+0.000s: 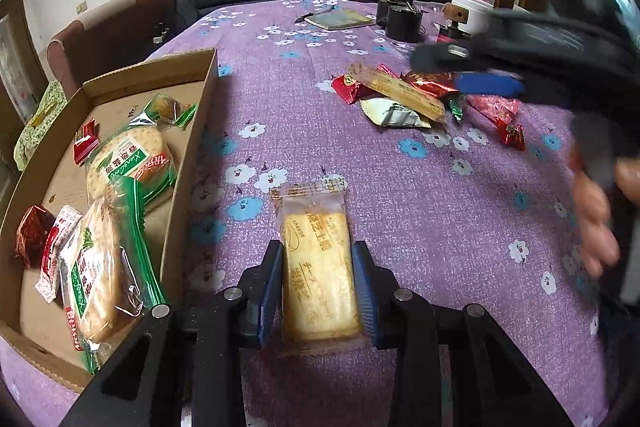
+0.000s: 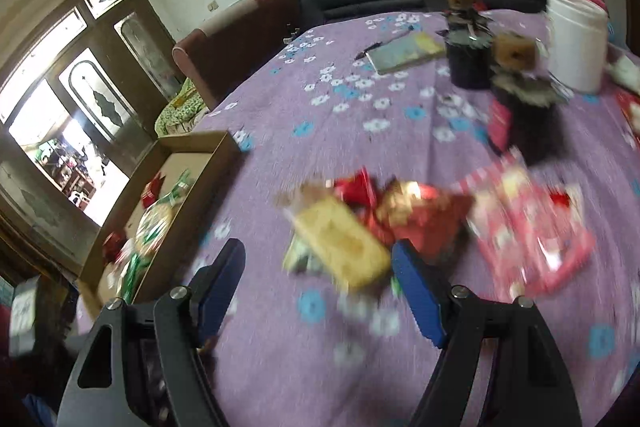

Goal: Organize snacks

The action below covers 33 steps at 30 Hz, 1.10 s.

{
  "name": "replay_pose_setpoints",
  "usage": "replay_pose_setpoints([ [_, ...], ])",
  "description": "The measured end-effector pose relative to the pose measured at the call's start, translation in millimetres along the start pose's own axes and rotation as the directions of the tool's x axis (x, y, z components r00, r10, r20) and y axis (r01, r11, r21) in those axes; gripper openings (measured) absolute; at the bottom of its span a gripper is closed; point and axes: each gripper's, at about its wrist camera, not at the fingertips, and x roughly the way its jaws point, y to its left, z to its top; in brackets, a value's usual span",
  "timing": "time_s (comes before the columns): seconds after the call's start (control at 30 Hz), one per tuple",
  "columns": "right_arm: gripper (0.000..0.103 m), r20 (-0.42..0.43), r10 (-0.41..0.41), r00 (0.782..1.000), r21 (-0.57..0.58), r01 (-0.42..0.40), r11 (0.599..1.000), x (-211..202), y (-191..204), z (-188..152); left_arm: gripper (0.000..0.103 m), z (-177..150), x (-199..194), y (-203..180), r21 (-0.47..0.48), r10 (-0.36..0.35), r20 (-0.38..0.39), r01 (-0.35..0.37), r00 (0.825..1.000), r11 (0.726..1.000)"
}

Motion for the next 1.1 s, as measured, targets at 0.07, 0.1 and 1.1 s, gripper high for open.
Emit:
replay_pose_setpoints([
  [0.07, 0.076, -0.031, 0.007, 1.000, -0.020, -0.008, 1.000, 20, 2, 8, 0.036, 0, 0, 0, -0.002, -0.002, 0.002, 0.002, 1.000, 1.000],
  [0.1, 0.076, -0.042, -0.011, 0.999, -0.030, 0.010, 1.000, 29, 3, 11, 0.036, -1, -1, 0, 0.000, 0.001, 0.002, -0.001, 1.000, 1.000],
  [1.1, 0.038, -0.057, -0.139, 0.989, 0.016, 0.141, 0.990, -34, 11, -89, 0.037, 0, 1, -5, 0.013, 0.046, 0.020, -0.046, 0.999, 0.999],
])
